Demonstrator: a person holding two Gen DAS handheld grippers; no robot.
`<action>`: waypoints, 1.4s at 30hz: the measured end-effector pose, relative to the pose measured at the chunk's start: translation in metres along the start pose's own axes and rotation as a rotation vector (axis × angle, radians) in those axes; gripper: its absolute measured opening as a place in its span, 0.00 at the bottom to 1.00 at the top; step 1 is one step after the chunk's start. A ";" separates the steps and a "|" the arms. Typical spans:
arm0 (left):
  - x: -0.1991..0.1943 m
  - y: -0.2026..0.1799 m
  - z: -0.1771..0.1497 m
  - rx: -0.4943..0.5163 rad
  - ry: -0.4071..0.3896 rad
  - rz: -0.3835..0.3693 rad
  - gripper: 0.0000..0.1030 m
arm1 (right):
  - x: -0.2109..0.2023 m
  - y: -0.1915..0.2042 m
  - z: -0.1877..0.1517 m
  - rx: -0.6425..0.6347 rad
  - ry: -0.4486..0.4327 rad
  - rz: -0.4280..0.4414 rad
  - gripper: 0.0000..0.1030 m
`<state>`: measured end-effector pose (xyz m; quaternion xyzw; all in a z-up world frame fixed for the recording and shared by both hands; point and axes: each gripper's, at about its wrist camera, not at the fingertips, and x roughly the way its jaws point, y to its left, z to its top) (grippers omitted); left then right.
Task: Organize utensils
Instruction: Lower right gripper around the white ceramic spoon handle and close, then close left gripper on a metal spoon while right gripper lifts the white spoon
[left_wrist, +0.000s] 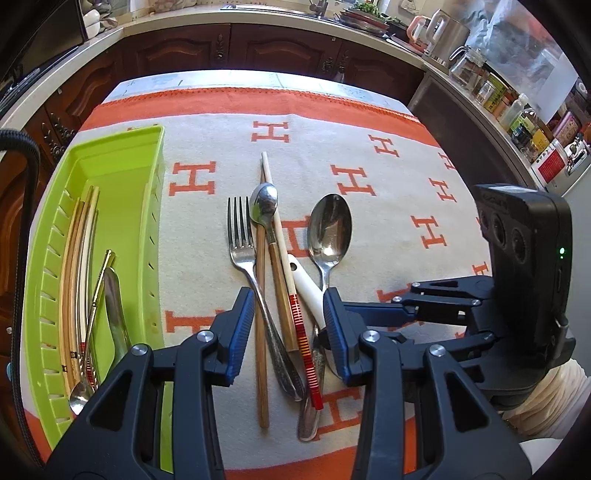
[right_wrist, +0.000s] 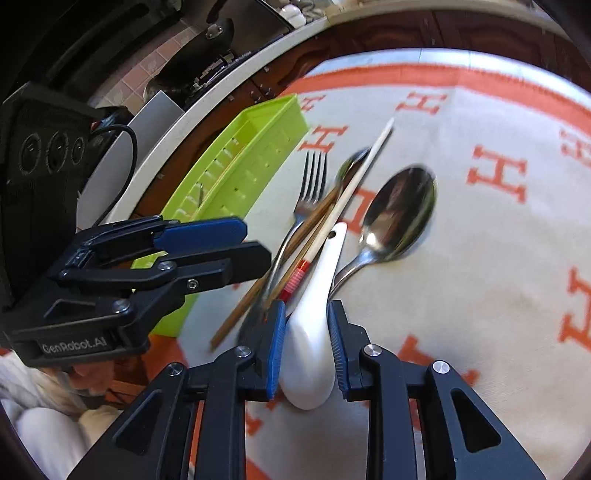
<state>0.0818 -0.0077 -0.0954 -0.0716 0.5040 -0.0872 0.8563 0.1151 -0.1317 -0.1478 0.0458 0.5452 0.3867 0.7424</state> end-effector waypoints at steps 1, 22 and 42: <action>-0.001 -0.001 0.000 0.003 -0.004 0.000 0.34 | 0.000 0.001 -0.001 -0.001 -0.002 -0.005 0.22; 0.022 -0.027 0.002 0.086 0.047 -0.037 0.17 | -0.060 -0.009 -0.039 0.188 -0.170 -0.026 0.02; 0.079 -0.029 0.051 0.069 0.071 0.010 0.17 | -0.101 -0.043 -0.051 0.281 -0.277 -0.033 0.02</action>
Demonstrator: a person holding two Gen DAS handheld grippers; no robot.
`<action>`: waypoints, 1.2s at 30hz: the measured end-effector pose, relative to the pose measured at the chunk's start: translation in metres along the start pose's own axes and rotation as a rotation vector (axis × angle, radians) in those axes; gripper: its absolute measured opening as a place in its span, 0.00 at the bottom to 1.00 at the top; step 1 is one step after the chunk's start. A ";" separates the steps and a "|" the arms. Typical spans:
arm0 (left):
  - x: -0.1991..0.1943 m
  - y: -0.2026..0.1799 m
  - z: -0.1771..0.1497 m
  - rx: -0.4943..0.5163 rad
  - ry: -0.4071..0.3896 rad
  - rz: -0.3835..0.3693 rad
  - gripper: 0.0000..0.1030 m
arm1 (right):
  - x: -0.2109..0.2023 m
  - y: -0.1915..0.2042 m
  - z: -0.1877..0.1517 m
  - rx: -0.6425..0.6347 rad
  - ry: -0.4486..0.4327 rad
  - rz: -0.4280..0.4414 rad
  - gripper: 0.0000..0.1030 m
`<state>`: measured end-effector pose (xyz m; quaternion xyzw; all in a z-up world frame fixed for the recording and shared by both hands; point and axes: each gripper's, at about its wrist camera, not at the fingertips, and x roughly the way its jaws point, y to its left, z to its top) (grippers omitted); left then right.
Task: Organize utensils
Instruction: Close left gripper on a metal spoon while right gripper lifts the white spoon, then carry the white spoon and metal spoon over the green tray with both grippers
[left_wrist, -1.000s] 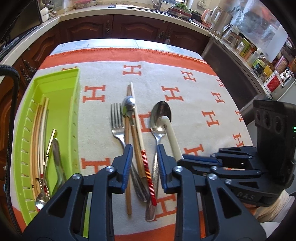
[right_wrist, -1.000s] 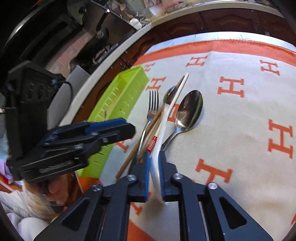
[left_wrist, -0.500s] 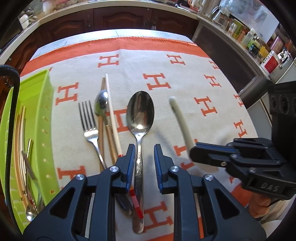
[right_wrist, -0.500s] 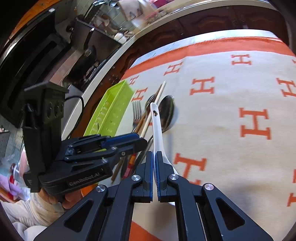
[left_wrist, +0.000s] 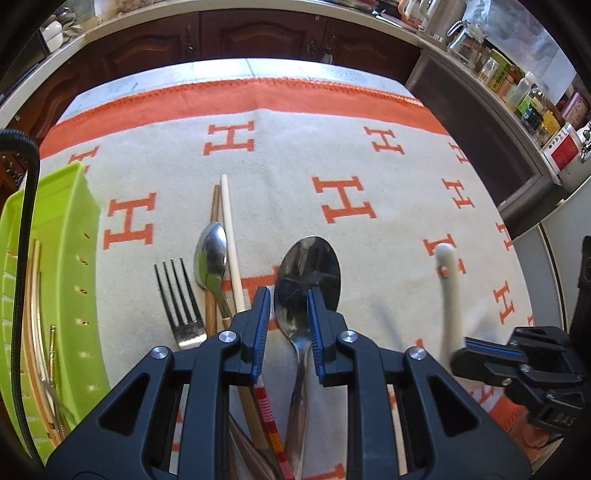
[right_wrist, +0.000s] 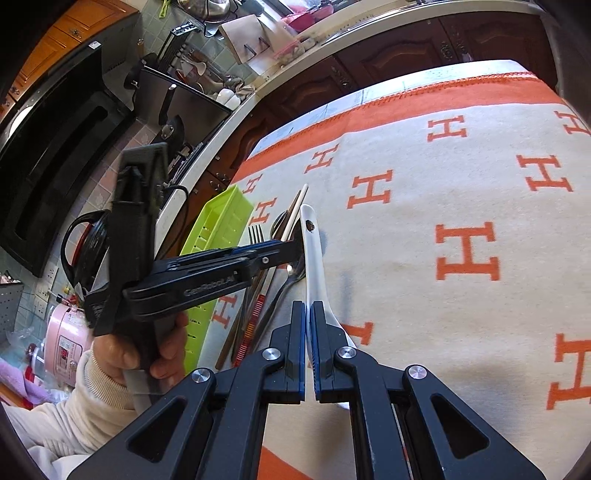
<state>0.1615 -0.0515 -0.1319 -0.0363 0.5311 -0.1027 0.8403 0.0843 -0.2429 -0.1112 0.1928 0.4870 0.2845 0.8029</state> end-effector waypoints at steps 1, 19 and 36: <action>0.004 0.000 0.001 0.002 0.007 0.002 0.17 | -0.001 -0.001 0.000 0.002 -0.001 0.000 0.02; -0.013 0.003 -0.013 -0.063 -0.100 -0.113 0.00 | -0.002 -0.008 0.001 0.033 -0.006 0.016 0.02; -0.176 0.017 -0.079 -0.069 -0.376 -0.074 0.00 | -0.021 0.063 0.005 -0.050 -0.040 0.067 0.02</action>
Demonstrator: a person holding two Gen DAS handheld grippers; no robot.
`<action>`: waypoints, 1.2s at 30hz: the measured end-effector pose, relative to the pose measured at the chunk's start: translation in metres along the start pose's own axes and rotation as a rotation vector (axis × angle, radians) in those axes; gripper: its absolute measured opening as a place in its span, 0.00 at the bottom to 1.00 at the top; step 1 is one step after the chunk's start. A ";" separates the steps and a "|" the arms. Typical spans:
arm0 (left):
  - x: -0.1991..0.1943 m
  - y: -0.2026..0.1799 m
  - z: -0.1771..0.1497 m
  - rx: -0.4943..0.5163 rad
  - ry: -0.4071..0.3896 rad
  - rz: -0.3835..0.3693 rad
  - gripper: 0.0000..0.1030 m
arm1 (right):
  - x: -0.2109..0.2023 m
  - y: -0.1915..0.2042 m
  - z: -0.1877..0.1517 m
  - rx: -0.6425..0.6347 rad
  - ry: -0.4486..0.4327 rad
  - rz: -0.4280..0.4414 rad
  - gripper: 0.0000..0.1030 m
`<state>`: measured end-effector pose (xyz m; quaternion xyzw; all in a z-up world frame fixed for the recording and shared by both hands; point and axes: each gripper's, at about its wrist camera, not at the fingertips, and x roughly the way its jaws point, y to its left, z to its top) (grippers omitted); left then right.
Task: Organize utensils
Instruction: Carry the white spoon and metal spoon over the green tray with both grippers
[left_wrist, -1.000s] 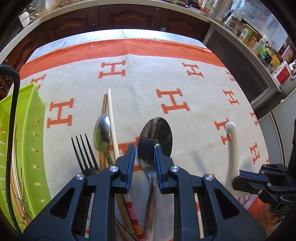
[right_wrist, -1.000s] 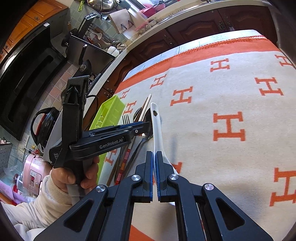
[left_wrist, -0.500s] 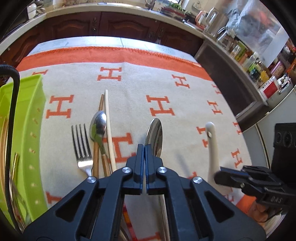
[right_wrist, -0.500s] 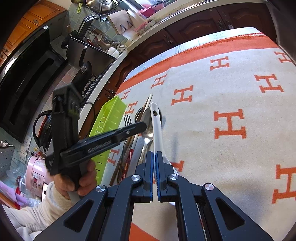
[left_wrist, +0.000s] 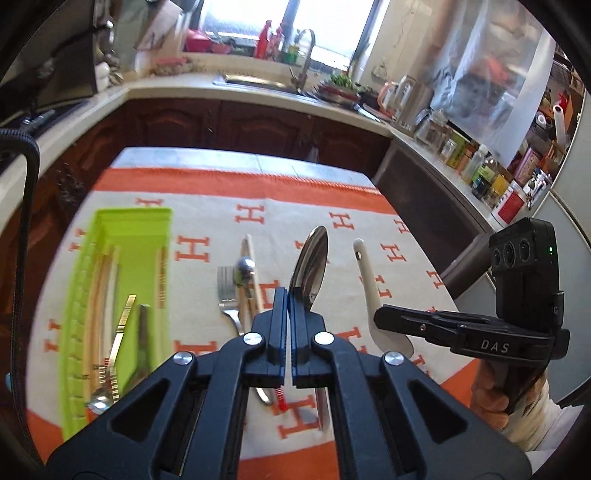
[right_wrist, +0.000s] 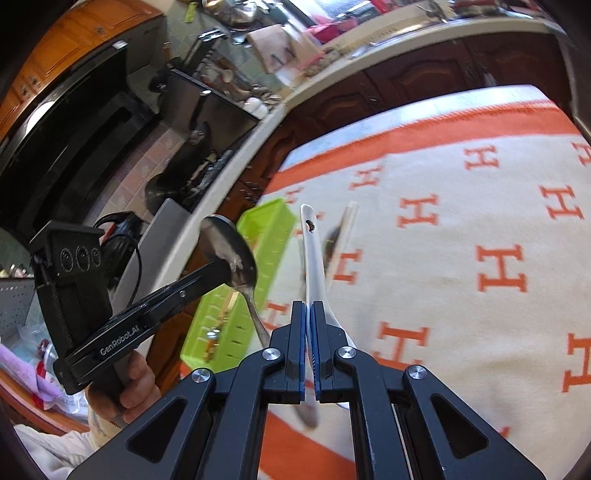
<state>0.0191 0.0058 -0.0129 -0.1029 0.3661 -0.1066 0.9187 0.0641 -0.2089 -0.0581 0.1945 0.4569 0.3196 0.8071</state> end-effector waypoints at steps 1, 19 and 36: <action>-0.013 0.004 0.000 -0.001 -0.019 0.014 0.00 | 0.001 0.011 0.001 -0.017 0.000 0.008 0.02; -0.183 0.116 -0.003 -0.107 -0.204 0.176 0.00 | 0.090 0.198 0.026 -0.142 0.097 0.201 0.02; -0.027 0.179 0.019 -0.125 -0.015 0.251 0.00 | 0.238 0.134 0.051 0.115 0.187 0.069 0.02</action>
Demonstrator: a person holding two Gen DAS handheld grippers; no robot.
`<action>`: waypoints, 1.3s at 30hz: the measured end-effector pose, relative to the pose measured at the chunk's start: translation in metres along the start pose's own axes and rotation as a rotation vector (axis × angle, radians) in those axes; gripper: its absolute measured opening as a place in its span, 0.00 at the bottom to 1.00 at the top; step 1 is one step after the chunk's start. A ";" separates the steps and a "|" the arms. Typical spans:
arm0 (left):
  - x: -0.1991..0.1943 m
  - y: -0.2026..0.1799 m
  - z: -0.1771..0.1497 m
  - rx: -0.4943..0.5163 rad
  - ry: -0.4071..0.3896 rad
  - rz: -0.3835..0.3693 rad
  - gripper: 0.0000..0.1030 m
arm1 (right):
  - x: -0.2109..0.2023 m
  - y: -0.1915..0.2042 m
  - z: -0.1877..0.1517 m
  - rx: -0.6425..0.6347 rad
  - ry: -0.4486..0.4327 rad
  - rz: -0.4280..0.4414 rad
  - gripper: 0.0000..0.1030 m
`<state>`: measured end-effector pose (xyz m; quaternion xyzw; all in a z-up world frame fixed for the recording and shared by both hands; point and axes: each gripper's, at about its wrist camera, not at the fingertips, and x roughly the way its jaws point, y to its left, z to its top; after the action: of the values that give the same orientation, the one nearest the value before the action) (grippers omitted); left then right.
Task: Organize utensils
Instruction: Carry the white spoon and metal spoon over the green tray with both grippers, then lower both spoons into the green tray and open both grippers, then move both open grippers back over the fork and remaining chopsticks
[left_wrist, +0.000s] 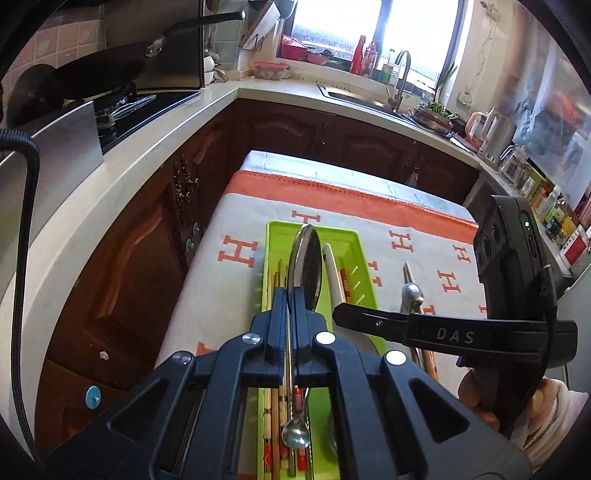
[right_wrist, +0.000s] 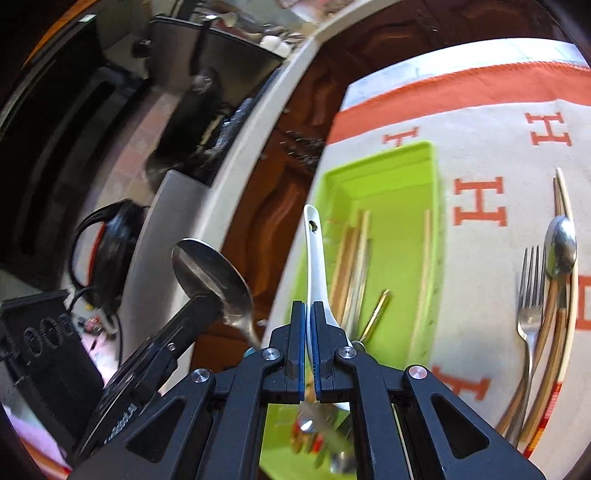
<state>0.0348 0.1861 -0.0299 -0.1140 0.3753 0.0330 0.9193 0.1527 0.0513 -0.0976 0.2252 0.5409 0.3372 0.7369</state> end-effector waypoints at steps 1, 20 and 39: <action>0.007 -0.003 0.001 -0.001 0.008 -0.007 0.00 | 0.005 -0.003 0.002 0.002 -0.004 -0.016 0.03; 0.055 -0.015 -0.025 -0.037 0.111 -0.015 0.08 | 0.009 -0.014 0.011 -0.055 -0.034 -0.097 0.31; -0.017 -0.066 -0.050 0.009 0.071 -0.068 0.28 | -0.100 -0.009 -0.052 -0.223 -0.082 -0.193 0.31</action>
<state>-0.0020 0.1108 -0.0410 -0.1235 0.4037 -0.0038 0.9065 0.0868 -0.0308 -0.0554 0.1024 0.4886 0.3133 0.8078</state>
